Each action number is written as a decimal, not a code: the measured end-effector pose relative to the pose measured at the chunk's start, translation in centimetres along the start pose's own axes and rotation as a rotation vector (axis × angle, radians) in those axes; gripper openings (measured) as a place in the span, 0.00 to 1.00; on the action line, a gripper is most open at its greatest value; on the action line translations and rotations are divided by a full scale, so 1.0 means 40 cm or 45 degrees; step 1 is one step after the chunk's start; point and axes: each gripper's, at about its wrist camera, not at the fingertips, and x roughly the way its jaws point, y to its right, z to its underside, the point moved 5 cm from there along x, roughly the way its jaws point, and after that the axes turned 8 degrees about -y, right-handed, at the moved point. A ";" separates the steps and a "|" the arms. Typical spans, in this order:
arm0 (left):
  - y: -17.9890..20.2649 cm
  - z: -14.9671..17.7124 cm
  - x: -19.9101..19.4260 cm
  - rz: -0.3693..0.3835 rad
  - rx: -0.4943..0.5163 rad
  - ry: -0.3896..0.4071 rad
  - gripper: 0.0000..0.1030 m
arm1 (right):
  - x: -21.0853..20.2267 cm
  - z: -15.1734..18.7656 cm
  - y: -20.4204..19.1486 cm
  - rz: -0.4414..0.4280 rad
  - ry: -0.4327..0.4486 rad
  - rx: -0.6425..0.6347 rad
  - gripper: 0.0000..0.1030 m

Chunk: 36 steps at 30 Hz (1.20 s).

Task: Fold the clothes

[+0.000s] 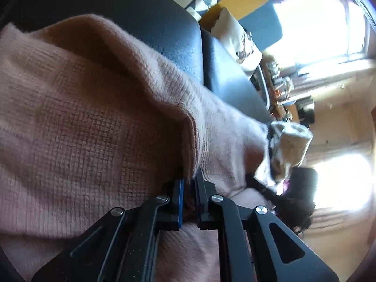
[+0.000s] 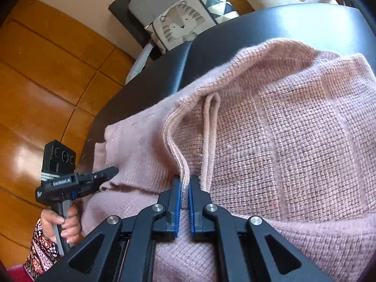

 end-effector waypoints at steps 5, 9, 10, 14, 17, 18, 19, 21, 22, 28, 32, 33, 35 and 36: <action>0.142 -0.025 -0.065 -0.195 0.263 0.212 0.09 | -0.006 0.008 -0.004 0.033 0.023 -0.017 0.06; 0.243 -0.054 0.061 -0.290 0.467 0.044 0.09 | 0.014 0.006 -0.033 0.078 0.032 -0.037 0.07; 0.243 -0.051 0.104 -0.345 0.508 -0.016 0.09 | 0.015 0.006 -0.036 0.089 0.029 -0.043 0.08; 0.225 -0.017 0.189 -0.459 0.652 -0.073 0.09 | -0.044 -0.005 -0.038 0.219 0.044 -0.102 0.10; 0.211 0.001 0.175 -0.407 0.677 -0.016 0.09 | -0.109 -0.050 -0.078 0.275 0.180 -0.219 0.10; 0.211 0.004 0.172 -0.393 0.682 -0.004 0.09 | -0.120 -0.072 -0.100 0.295 0.224 -0.270 0.10; 0.209 0.003 0.172 -0.382 0.693 0.006 0.09 | -0.113 -0.095 -0.128 0.306 0.237 -0.333 0.10; 0.201 0.005 0.166 -0.366 0.715 0.035 0.09 | -0.087 -0.125 -0.172 0.332 0.243 -0.449 0.10; 0.201 0.008 0.171 -0.363 0.723 0.046 0.09 | -0.063 -0.129 -0.180 0.363 0.215 -0.490 0.10; 0.192 0.018 0.161 -0.344 0.723 0.076 0.09 | 0.064 -0.110 -0.056 0.512 0.037 -0.432 0.06; 0.212 0.008 0.200 -0.315 0.703 0.067 0.09 | 0.038 -0.104 -0.006 0.304 0.110 -0.237 0.04; 0.212 0.010 0.200 -0.307 0.699 0.067 0.09 | 0.025 -0.108 -0.023 0.295 0.131 -0.230 0.04; 0.213 0.012 0.198 -0.304 0.697 0.073 0.09 | -0.002 -0.116 -0.058 0.278 0.176 -0.220 0.10; 0.213 0.014 0.196 -0.306 0.700 0.075 0.09 | -0.011 -0.116 -0.095 0.250 0.212 -0.273 0.10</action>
